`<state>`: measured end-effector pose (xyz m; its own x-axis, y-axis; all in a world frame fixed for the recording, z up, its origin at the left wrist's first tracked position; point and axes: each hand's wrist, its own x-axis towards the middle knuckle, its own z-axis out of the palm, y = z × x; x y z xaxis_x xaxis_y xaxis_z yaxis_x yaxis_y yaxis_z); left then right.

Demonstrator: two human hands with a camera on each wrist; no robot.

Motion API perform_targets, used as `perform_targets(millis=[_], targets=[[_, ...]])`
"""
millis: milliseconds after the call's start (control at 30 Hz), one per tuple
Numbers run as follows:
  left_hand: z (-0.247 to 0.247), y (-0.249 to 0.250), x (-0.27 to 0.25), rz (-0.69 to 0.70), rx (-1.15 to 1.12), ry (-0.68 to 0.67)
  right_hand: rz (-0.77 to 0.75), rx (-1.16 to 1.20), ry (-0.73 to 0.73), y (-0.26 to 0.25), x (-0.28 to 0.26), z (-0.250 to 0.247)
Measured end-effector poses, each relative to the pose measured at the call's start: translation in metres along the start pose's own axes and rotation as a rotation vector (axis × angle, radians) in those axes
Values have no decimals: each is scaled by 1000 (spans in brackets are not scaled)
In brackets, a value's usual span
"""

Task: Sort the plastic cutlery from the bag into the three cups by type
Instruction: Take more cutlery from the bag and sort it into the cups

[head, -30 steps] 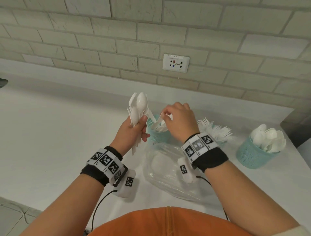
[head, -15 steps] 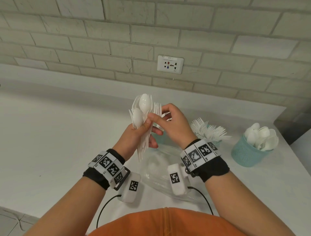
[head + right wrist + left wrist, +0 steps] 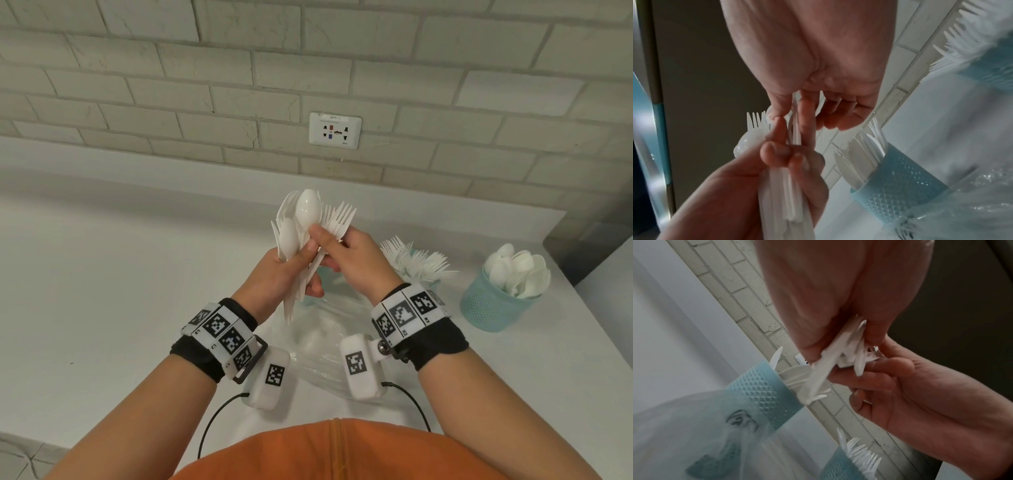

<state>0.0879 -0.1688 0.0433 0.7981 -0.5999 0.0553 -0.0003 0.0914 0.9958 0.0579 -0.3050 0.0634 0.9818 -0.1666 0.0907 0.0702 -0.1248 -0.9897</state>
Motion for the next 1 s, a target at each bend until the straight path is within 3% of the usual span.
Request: perform_targets(millis=[133, 267, 367, 467, 567, 700, 867, 1000], targets=[[9, 3, 5, 5, -22, -43, -19, 28, -11, -2, -5, -12], [26, 4, 14, 15, -10, -89, -32, -91, 81, -9, -13, -37], [38, 4, 20, -15, -5, -81, -76, -272, 288, -12, -11, -67], [46, 1, 25, -60, -16, -68, -51, -197, 512, -12, -12, -104], [53, -4, 28, -74, -9, -74, 48, -296, 616, -1, -14, -131], [63, -8, 30, -77, -11, -104, 121, -583, 607, 27, -8, -140], [71, -11, 34, -73, 8, -117, 219, -771, 424, 38, -9, -131], [72, -15, 36, -70, 31, -101, 194, -729, 379, 36, -10, -132]])
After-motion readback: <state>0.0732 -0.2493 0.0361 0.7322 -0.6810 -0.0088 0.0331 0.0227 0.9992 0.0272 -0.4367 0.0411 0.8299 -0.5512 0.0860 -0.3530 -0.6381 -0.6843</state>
